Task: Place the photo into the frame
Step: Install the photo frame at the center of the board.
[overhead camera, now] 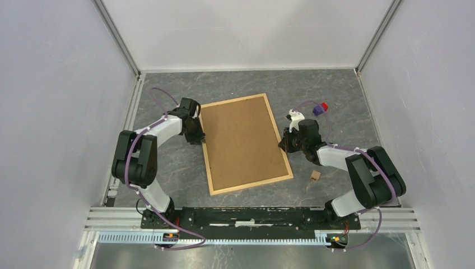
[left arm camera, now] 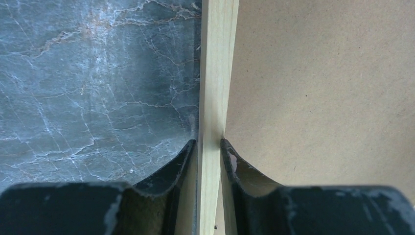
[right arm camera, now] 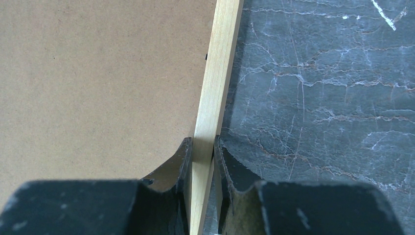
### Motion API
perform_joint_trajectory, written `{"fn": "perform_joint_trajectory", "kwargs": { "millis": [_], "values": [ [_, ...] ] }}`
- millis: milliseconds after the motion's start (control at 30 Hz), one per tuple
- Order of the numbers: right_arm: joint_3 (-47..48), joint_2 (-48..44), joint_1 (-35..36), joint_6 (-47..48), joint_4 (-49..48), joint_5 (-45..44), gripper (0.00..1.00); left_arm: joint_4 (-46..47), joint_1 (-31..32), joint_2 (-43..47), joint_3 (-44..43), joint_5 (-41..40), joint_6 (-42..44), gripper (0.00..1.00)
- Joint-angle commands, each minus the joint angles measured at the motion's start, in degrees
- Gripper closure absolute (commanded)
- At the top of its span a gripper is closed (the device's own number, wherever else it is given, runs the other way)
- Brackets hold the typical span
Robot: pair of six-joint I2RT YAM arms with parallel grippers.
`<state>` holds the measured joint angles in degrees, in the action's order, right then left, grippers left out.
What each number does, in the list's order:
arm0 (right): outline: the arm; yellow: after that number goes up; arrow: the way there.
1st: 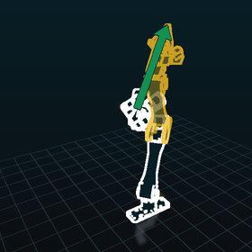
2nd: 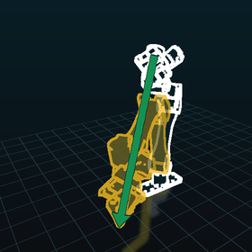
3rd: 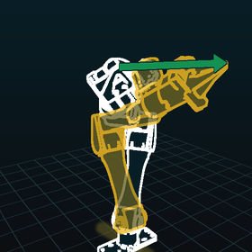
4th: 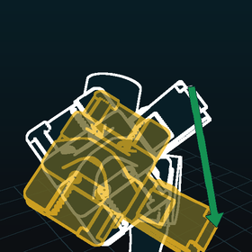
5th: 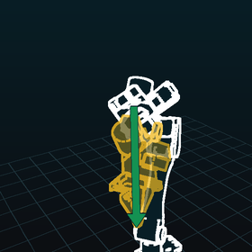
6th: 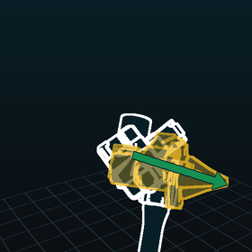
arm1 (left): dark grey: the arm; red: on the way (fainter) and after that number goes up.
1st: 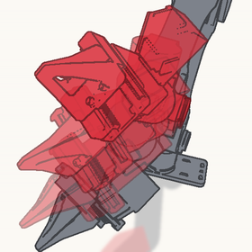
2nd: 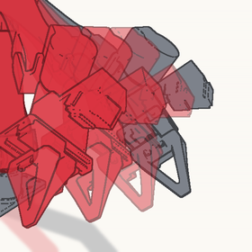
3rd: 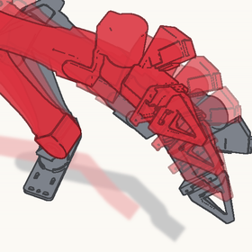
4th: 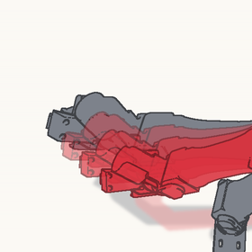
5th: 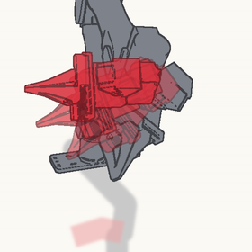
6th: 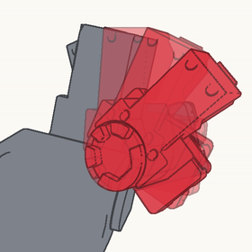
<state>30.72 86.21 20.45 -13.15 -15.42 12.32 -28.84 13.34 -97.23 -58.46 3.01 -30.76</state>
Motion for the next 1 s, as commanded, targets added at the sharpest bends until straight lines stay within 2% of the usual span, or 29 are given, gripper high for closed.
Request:
{"fn": "perform_joint_trajectory", "kwargs": {
  "millis": [0,700,867,967],
  "values": [
    [-2.0,2.9,0.9,1.6,7.5,3.6,1.0,-1.1,1.2,-3.4,-1.3,-2.8,1.8,0.69],
    [-2.0,3.0,0.9,1.5,7.4,3.7,1.0,-4.3,6.1,-7.9,-2.1,-10.4,-0.1,0.69],
    [-2.1,2.7,1.0,1.6,7.5,3.7,1.0,-7.5,8.6,-10.7,-5.7,-13.3,0.3,0.64],
    [-2.0,2.7,1.0,1.6,7.5,3.4,1.0,-6.2,8.8,-9.1,-6.2,-10.7,1.1,0.61]
  ]
}}
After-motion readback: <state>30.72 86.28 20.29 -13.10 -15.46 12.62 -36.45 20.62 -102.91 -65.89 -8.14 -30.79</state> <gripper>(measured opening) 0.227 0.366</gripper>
